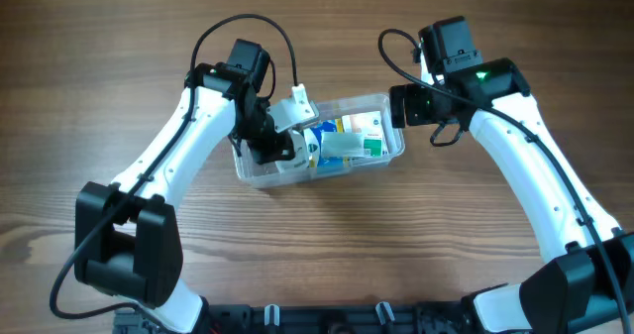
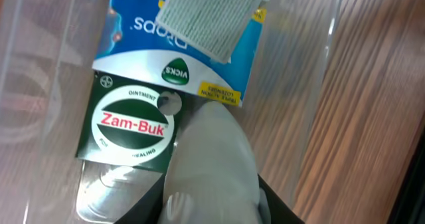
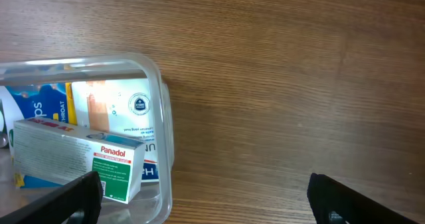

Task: Pack container
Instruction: 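Lower the bottle into the container's left end and release it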

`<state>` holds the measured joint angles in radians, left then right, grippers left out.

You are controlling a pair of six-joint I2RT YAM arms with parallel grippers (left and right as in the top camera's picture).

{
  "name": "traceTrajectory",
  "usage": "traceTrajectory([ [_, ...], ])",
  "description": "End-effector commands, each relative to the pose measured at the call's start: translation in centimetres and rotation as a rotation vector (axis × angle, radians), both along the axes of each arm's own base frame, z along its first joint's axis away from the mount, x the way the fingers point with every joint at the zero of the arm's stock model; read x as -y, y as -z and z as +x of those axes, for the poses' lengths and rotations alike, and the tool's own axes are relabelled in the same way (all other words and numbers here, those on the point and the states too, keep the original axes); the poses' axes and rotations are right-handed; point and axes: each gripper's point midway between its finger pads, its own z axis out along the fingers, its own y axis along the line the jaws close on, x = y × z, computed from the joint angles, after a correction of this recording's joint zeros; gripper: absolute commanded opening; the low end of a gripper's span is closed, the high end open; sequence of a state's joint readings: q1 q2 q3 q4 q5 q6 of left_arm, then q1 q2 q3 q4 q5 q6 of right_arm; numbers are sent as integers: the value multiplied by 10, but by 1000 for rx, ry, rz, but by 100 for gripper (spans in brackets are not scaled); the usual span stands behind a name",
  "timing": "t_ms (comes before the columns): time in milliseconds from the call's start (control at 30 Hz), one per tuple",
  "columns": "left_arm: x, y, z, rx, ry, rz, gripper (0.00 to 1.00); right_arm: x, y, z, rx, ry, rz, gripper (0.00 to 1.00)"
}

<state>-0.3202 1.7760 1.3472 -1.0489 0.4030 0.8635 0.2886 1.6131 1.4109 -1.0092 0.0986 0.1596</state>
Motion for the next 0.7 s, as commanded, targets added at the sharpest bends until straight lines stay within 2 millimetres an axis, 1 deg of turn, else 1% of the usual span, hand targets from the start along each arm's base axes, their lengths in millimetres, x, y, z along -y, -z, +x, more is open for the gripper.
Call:
traceTrajectory([
  [0, -2, 2, 0, 9, 22, 19, 31, 2, -1, 5, 8, 6, -11, 100],
  [133, -2, 2, 1, 13, 22, 18, 31, 2, -1, 5, 8, 6, -11, 100],
  [233, -2, 6, 1, 13, 22, 17, 31, 2, -1, 5, 8, 6, -11, 100],
  [333, -3, 19, -3, 10, 22, 18, 32, 2, -1, 5, 8, 6, -11, 100],
  [433, -4, 24, -8, -3, 25, 22, 33, 2, -1, 5, 8, 6, -11, 100],
  [567, -3, 24, -6, 3, 24, 20, 37, 2, -1, 5, 8, 5, -11, 100],
  [667, -2, 23, -7, -1, 23, 9, 43, 2, -1, 5, 8, 6, -11, 100],
])
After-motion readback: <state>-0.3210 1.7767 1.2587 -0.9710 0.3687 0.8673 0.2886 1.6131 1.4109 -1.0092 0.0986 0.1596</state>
